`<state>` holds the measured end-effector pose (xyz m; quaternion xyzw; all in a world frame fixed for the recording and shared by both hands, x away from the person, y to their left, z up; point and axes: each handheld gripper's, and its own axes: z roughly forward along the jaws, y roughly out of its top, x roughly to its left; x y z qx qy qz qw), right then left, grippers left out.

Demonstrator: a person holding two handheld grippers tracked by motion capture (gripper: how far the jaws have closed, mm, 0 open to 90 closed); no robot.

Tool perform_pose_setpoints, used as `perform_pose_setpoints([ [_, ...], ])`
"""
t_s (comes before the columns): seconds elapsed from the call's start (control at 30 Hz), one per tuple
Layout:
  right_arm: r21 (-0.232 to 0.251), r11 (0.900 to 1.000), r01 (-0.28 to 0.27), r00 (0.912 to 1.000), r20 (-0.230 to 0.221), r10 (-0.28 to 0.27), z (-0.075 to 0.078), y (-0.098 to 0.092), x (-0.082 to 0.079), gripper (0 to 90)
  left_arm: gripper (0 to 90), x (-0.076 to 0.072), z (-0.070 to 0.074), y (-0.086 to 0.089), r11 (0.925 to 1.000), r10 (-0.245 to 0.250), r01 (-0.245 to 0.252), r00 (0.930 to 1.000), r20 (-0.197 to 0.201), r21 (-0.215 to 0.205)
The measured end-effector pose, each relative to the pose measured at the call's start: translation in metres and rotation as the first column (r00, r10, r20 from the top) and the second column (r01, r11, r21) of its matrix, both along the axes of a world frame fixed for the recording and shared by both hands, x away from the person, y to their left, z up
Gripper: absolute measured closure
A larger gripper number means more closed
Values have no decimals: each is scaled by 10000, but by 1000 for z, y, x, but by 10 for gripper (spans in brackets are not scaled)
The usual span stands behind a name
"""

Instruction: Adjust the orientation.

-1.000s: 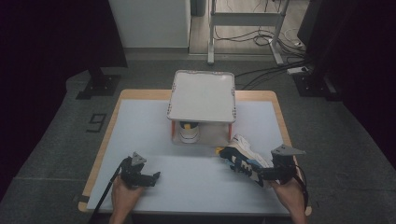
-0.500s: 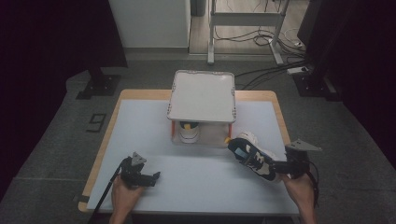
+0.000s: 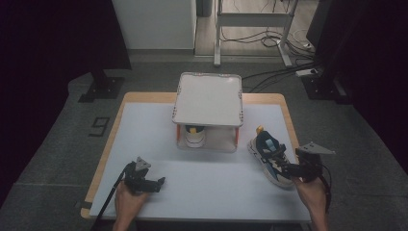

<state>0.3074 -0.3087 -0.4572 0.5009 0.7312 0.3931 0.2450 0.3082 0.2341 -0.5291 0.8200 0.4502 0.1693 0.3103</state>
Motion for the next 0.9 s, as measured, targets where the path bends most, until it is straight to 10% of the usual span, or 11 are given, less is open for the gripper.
perform_pose_setpoints([
  [0.53, 587, 9848, -1636, 9859, -254, 1653, 13, 42, 33, 474, 0, 0, 0, 0, 10000, -4, 4, 10000, -3, 2],
  [0.9, -306, 9951, -939, 9894, -1136, 899, -7, 70, 69, 654, 0, 0, 0, 0, 10000, -1, 1, 10000, -2, -2],
])
